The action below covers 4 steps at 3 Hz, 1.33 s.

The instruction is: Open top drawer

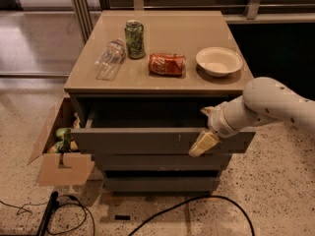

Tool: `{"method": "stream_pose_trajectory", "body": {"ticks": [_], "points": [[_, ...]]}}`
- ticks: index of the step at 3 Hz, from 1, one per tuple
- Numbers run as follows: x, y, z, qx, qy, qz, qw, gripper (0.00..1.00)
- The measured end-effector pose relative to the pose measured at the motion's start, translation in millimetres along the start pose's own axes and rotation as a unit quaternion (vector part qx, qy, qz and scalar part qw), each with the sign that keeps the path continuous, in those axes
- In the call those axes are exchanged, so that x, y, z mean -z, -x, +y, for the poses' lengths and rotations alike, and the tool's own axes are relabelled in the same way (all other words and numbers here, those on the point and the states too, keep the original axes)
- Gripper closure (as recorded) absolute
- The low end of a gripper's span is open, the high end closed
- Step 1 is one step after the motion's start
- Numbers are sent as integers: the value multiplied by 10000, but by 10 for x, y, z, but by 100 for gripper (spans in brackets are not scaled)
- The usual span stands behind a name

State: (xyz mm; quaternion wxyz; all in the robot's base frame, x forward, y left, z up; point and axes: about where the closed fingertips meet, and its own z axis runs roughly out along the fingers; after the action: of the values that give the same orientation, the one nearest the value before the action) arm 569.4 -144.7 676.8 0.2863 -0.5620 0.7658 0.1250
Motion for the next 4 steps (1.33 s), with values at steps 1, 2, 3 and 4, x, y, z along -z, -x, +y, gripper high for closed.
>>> {"method": "stream_pose_trajectory", "body": {"ticks": [1, 2, 3, 4], "points": [[139, -217, 357, 66, 72, -158, 9998, 47], [186, -294, 528, 60, 134, -240, 9996, 70], [264, -220, 596, 114, 116, -301, 9994, 94], [266, -219, 596, 115, 116, -301, 9994, 86]]}}
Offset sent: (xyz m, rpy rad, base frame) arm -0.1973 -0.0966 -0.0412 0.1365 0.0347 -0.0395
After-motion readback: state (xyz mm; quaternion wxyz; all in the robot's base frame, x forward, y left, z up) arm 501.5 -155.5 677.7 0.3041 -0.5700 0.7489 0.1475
